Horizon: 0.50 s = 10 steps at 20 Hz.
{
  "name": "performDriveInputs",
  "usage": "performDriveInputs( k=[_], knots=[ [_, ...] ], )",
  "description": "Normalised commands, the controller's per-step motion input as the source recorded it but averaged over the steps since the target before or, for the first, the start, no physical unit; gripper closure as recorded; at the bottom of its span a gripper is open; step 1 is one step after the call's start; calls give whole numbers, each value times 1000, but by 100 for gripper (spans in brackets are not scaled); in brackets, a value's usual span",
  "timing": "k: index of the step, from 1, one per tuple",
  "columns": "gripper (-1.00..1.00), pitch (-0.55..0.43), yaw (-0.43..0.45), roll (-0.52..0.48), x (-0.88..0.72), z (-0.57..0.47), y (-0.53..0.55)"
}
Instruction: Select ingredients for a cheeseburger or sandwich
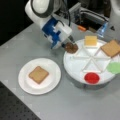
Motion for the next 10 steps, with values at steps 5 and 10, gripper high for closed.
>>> performDriveInputs(
  k=[5,10],
  knots=[
    [100,-119,-79,68,-120,60,45],
    [100,-127,-61,83,-128,50,60]
  ],
)
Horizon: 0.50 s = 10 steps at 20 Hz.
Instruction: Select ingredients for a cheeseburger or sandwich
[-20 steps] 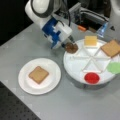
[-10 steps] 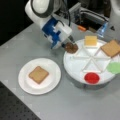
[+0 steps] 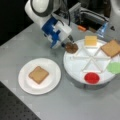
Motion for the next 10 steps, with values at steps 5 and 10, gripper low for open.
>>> performDriveInputs(
  k=[5,10],
  knots=[
    [100,-128,-65,85,-121,40,85],
    [100,-134,-68,90,-102,25,163]
  ],
)
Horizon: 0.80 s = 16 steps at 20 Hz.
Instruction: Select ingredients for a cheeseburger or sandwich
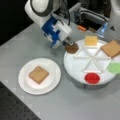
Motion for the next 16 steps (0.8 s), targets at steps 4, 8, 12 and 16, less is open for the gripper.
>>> performDriveInputs(
  k=[4,8,12,16],
  knots=[
    [100,-127,-64,88,-91,52,174],
    [100,-120,-63,68,-93,8,115],
    [100,-96,-67,49,-75,18,64],
    [100,-39,-74,-4,-28,193,55]
  ],
)
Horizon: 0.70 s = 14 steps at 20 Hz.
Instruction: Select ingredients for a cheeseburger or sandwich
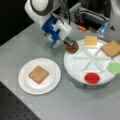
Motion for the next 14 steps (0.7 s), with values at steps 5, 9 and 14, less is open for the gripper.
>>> performDriveInputs(
  k=[5,9,14],
  knots=[
    [100,49,-68,-78,41,382,59],
    [100,135,-33,-148,106,454,82],
    [100,116,53,-359,188,324,80]
  ],
)
